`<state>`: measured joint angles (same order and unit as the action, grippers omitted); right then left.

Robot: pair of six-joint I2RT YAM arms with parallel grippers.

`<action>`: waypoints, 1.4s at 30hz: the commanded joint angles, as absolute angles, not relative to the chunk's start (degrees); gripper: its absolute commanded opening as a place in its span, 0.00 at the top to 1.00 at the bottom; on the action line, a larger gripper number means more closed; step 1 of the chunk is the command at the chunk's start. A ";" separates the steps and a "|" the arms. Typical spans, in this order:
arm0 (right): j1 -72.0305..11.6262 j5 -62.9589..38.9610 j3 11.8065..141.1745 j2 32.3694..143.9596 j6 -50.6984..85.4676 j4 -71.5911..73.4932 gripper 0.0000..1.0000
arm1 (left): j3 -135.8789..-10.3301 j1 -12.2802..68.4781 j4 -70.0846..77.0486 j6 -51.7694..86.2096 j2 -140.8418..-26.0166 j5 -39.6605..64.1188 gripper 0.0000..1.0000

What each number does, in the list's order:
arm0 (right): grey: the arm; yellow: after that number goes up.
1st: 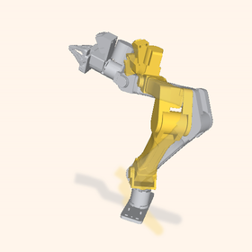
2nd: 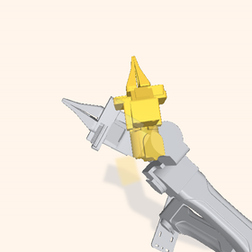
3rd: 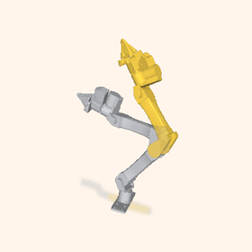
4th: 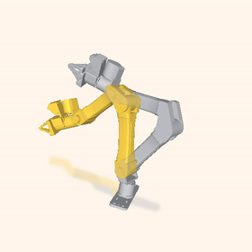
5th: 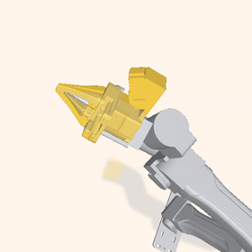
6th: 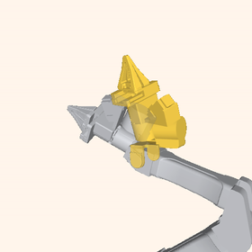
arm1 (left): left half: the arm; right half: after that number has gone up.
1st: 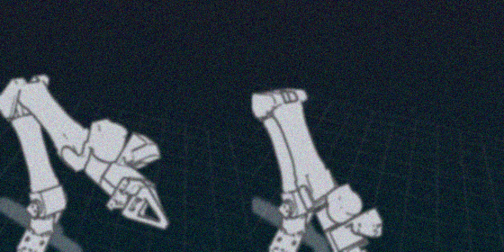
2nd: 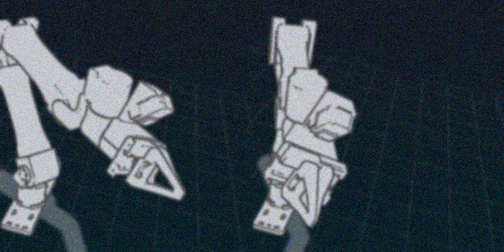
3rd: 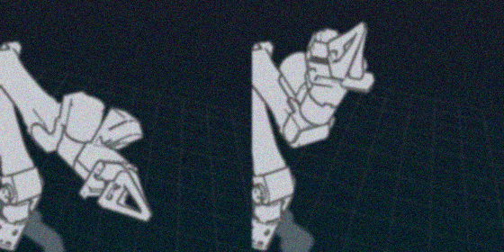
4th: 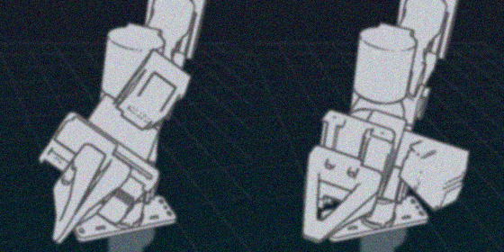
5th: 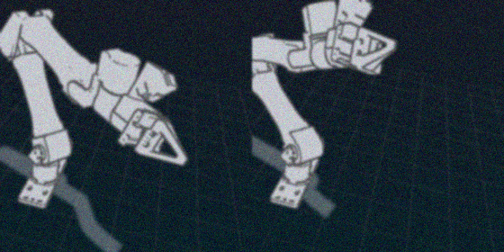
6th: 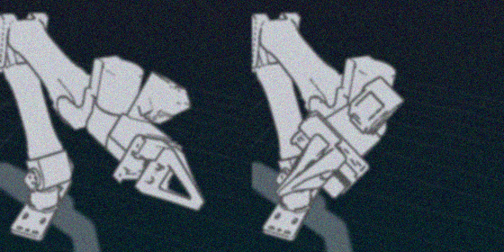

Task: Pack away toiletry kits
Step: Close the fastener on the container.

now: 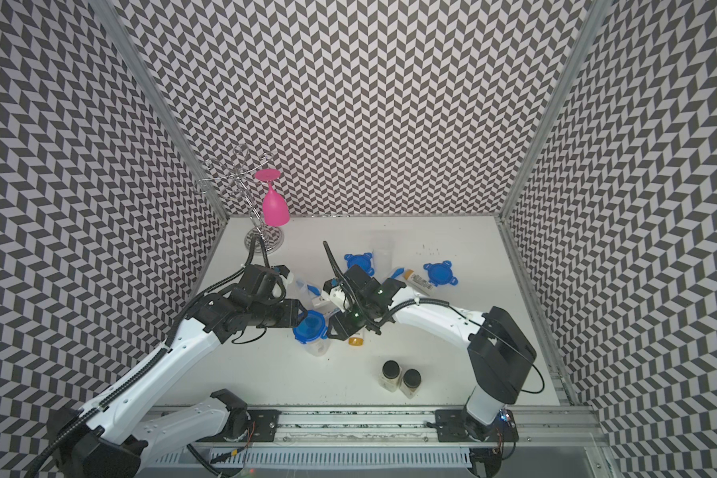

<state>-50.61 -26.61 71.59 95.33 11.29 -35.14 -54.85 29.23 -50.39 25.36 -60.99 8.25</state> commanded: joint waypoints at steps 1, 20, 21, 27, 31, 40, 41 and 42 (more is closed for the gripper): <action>-50.71 -27.16 73.80 96.38 10.03 -33.67 0.54 | -53.99 29.45 -48.52 24.94 -61.29 10.13 0.48; -49.67 -29.62 73.97 99.06 9.66 -30.96 0.56 | -49.27 29.44 -44.32 27.68 -60.69 16.72 0.37; -49.46 -29.95 74.13 99.36 9.72 -30.63 0.56 | -49.06 29.45 -44.00 28.12 -60.48 17.34 0.37; -49.04 -30.50 75.71 100.46 9.90 -29.64 0.57 | -47.98 29.54 -42.98 30.81 -59.02 19.39 0.38; -49.02 -31.12 75.63 100.89 10.13 -28.73 0.57 | -45.44 29.62 -41.03 32.96 -57.40 21.57 0.39; -48.87 -31.42 75.57 100.90 9.75 -28.44 0.57 | -43.61 29.70 -37.56 35.76 -56.60 24.06 0.39; -48.82 -31.51 75.55 100.97 9.69 -28.46 0.57 | -43.65 29.63 -37.53 35.90 -56.60 23.81 0.39; -48.89 -31.50 75.60 101.01 9.58 -28.70 0.57 | -43.80 29.62 -37.97 35.66 -56.61 23.09 0.38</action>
<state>-48.49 -30.00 73.56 100.51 10.07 -35.68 -44.75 28.69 -40.42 34.06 -56.66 16.86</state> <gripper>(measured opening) 0.425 0.614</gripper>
